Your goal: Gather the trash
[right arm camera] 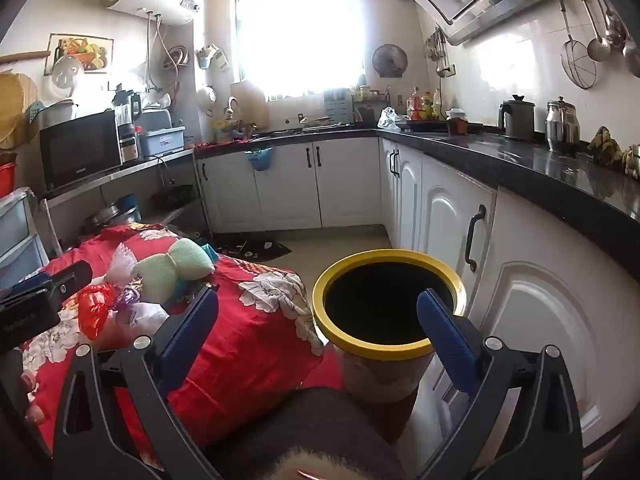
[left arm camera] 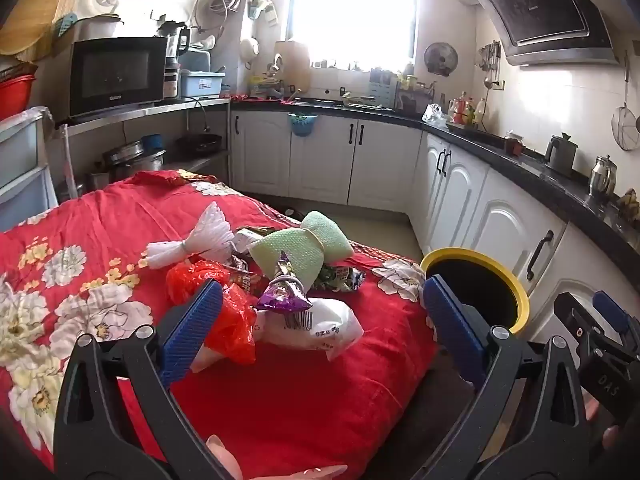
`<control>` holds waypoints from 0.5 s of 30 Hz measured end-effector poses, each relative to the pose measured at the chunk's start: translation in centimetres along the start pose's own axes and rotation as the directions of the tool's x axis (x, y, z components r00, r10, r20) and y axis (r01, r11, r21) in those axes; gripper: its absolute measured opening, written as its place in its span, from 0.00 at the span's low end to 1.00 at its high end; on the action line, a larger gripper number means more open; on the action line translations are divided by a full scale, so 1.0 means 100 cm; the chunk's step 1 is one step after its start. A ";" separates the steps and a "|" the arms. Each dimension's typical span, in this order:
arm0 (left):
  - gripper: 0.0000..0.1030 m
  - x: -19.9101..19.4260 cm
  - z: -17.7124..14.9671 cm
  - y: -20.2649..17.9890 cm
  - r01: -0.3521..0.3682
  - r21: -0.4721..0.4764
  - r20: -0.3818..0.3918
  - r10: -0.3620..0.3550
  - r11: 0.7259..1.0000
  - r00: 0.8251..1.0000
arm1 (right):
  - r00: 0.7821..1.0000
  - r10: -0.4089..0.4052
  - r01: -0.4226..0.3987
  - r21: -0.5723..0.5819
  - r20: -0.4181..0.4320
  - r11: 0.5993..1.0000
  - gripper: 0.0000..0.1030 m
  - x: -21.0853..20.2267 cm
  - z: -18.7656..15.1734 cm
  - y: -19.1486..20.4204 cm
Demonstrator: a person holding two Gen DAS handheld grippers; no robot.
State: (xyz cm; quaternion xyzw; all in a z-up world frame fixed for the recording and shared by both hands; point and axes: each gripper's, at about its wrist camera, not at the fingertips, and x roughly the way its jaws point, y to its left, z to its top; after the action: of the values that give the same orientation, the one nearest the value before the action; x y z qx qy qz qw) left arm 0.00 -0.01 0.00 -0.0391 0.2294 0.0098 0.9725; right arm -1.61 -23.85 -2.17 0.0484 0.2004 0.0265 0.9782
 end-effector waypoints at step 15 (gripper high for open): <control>0.90 0.002 0.005 0.001 0.001 -0.005 0.007 -0.001 1.000 1.000 | 1.000 0.008 -0.008 0.005 0.004 1.000 0.94 -0.002 0.000 0.001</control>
State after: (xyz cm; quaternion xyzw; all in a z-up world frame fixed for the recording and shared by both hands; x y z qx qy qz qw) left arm 0.43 0.10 0.30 -0.0418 0.2262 0.0101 0.9731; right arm -1.77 -23.71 -2.07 0.0519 0.1981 0.0297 0.9784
